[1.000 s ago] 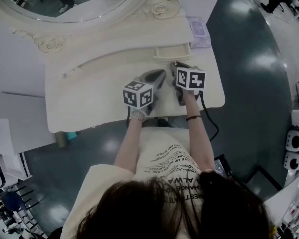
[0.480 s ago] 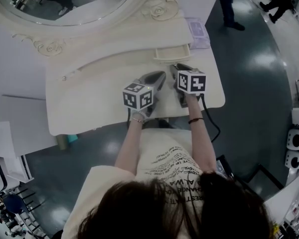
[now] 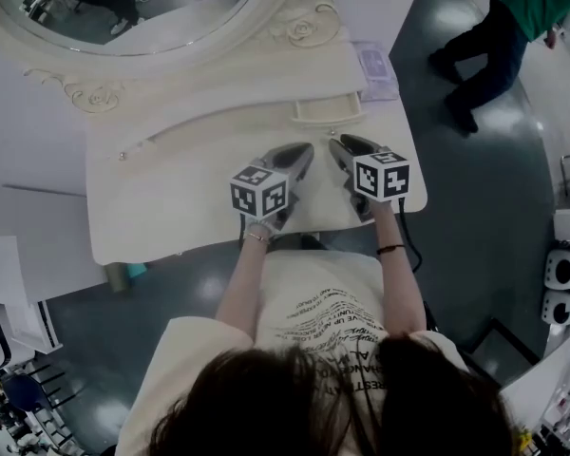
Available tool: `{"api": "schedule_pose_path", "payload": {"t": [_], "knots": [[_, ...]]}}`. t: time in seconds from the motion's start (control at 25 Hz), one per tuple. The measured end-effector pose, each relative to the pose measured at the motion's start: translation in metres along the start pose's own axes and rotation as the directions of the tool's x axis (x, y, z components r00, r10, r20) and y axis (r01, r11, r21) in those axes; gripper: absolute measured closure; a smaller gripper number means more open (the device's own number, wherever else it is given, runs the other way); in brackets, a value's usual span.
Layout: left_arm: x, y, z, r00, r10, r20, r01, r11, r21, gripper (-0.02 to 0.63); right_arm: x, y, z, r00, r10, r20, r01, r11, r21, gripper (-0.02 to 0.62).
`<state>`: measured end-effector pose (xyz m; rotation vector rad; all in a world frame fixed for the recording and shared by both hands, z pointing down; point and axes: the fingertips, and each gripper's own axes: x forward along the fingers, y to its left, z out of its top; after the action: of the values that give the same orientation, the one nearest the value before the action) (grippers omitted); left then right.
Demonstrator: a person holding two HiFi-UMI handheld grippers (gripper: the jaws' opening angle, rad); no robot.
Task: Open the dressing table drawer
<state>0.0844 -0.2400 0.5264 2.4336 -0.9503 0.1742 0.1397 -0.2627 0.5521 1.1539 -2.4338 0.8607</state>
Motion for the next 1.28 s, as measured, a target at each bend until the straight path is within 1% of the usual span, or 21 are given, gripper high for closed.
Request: {"api": "schedule_pose_path", "payload": {"t": [0.08,0.24,0.48,0.88,1.12,1.28], "knots": [[-0.001,-0.004,0.002,1.000,-0.012,0.007,0.012,1.000,0.012,0.607,-0.002,0.005,0.002,0.999,0.027,0.019,-0.026,1.000,-0.013,0.485],[-0.001,-0.014,0.007,0.999,-0.044,0.015,0.044,0.998,0.043,0.607,-0.007,0.016,0.013,0.997,0.056,0.059,-0.052,0.996,-0.067,0.498],[-0.001,-0.024,0.015,0.996,-0.079,0.028,0.077,0.994,0.076,0.607,-0.015,0.032,0.028,0.984,0.128,0.122,-0.118,0.989,-0.086,0.505],[-0.014,-0.034,0.029,0.993,-0.102,0.061,0.095,0.989,0.117,0.607,-0.030,0.052,0.043,0.957,0.219,0.188,-0.197,0.972,-0.130,0.548],[-0.019,-0.035,0.033,0.991,-0.109,0.073,0.098,0.986,0.138,0.607,-0.032,0.060,0.047,0.935,0.279,0.221,-0.251,0.957,-0.147,0.591],[-0.023,-0.035,0.037,0.990,-0.109,0.087,0.096,0.985,0.145,0.607,-0.033,0.065,0.050,0.926,0.300,0.231,-0.265,0.949,-0.171,0.592]]}}
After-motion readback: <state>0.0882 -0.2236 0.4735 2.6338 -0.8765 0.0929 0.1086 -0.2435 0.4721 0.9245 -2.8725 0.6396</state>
